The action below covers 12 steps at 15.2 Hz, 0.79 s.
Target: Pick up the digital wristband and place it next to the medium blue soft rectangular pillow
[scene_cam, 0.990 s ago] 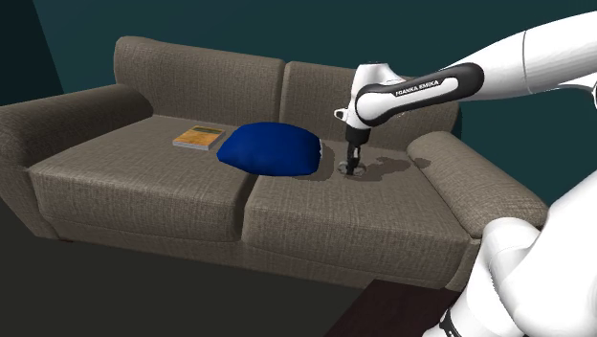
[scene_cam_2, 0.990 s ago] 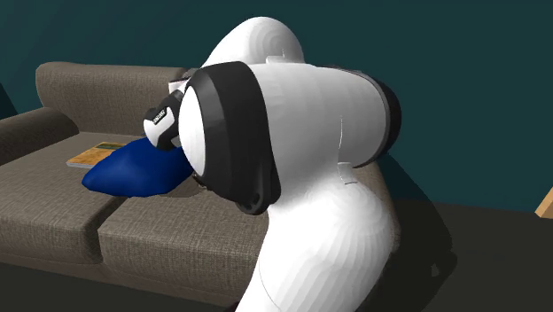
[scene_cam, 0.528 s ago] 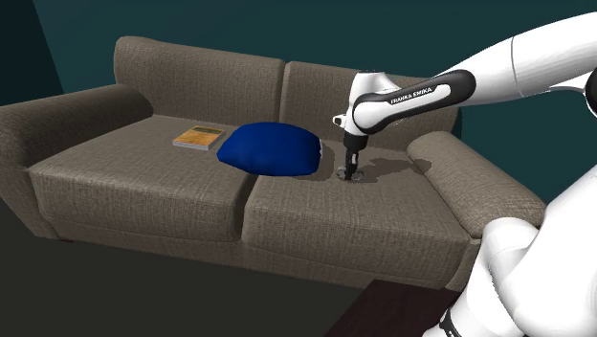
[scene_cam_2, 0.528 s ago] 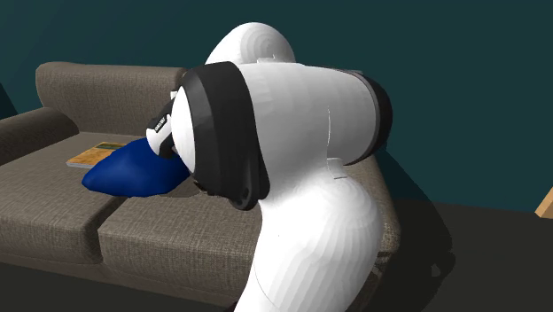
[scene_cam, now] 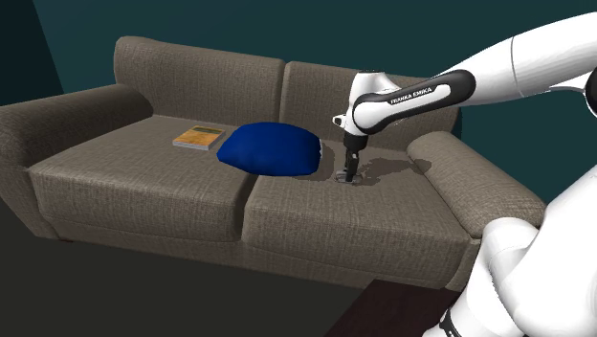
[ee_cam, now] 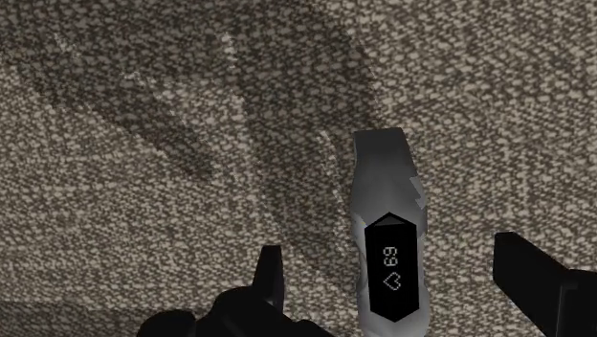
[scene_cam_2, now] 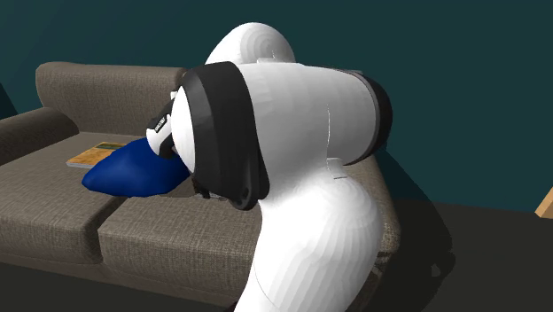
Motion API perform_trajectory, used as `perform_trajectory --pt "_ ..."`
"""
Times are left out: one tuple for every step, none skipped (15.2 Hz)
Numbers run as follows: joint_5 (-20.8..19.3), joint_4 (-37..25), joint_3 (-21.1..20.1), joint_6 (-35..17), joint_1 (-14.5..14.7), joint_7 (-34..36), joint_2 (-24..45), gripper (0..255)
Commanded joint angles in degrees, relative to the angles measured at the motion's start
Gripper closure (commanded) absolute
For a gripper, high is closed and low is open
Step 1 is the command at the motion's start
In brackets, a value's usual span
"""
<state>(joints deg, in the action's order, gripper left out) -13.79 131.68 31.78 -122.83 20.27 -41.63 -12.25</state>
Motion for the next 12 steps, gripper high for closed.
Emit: perform_trajectory --pt "0.0 0.0 0.0 0.0 0.0 0.0 0.0 0" --pt "-0.21 -1.13 -0.42 2.05 0.04 0.24 -0.96 0" --pt "-0.35 -2.33 -0.84 4.09 0.1 0.43 -1.83 0" --pt "-0.43 -3.61 -1.26 6.11 0.16 0.58 -2.59 0" --pt "-0.47 -4.67 -1.58 7.69 0.22 0.68 -3.12 0" --pt "-0.47 -4.67 -1.59 7.69 0.22 0.68 -3.12 0" --pt "-0.47 -4.65 -1.59 7.69 0.21 0.68 -3.14 0" --pt "-0.47 -4.66 -1.59 7.69 0.21 0.68 -3.13 0" --pt "-0.47 -4.66 -1.59 7.69 0.21 0.68 -3.12 0" --pt "-0.47 -4.66 -1.59 7.69 0.21 0.68 -3.12 0" --pt "-0.47 -4.66 -1.59 7.69 0.21 0.68 -3.12 0" --pt "-0.47 -4.67 -1.59 7.69 0.21 0.68 -3.12 0"
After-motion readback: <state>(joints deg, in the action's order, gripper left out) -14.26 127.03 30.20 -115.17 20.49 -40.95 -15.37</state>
